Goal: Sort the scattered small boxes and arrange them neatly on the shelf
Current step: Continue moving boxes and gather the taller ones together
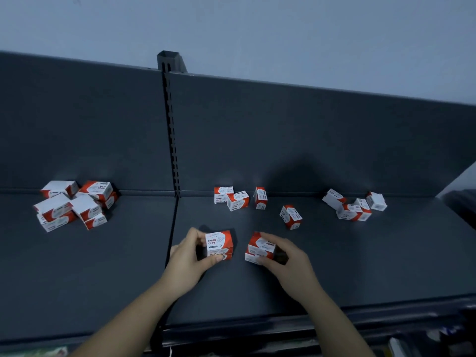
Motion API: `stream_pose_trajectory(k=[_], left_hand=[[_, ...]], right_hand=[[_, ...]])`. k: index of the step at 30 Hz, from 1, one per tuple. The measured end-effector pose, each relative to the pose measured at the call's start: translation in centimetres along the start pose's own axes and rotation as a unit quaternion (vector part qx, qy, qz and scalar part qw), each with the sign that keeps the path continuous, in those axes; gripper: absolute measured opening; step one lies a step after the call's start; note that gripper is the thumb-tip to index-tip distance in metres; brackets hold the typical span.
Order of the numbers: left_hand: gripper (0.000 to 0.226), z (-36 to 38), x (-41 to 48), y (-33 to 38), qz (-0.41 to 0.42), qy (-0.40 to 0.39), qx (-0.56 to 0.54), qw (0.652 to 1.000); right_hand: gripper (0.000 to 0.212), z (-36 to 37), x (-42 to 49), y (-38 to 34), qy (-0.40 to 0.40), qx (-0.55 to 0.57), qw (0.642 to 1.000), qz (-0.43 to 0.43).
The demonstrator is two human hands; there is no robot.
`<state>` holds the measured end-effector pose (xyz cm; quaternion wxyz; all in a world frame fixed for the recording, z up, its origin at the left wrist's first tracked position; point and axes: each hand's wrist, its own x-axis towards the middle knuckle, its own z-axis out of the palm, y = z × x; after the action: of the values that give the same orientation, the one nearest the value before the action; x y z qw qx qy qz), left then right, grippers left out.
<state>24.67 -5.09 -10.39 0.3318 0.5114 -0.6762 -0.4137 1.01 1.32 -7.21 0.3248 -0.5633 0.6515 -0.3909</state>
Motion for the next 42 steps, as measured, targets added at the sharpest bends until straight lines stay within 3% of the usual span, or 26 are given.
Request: stream_pose_trajectory(k=[5,10,16,26,36,42], left_hand=[[0.036,-1.0,0.4,-0.2,-0.032,-0.031,-0.066,0.997],[0.038,-2.7,-1.5,0.0,-0.057,0.019,-0.129,0.99],[0.041,-5.3,-5.6,0.2,-0.057,0.071,-0.131,0.987],[0.041,-9.1,-13.9,0.4,-0.084,0.173,-0.047,0.98],[0.041,-15.5,-16.0,-1.2,-0.064,0.182,0.001,0.981],[0.039,-21.5,-14.5,-4.6,-0.051,0.143,0.049,0.987]], right_hand=[[0.055,0.1,-2.2,-0.5,0.008,0.023,1.0,0.013],[0.051,0.7,-3.3,-1.1,0.014,0.016,1.0,0.015],[0.048,2.8,-3.5,-3.0,-0.015,0.048,0.999,-0.004],[0.05,7.9,-6.5,-5.6,-0.081,0.083,0.993,-0.026],[0.05,13.4,-8.4,-9.3,-0.151,0.031,0.987,-0.046],[0.045,18.9,-6.8,-12.6,-0.102,0.056,0.993,-0.033]])
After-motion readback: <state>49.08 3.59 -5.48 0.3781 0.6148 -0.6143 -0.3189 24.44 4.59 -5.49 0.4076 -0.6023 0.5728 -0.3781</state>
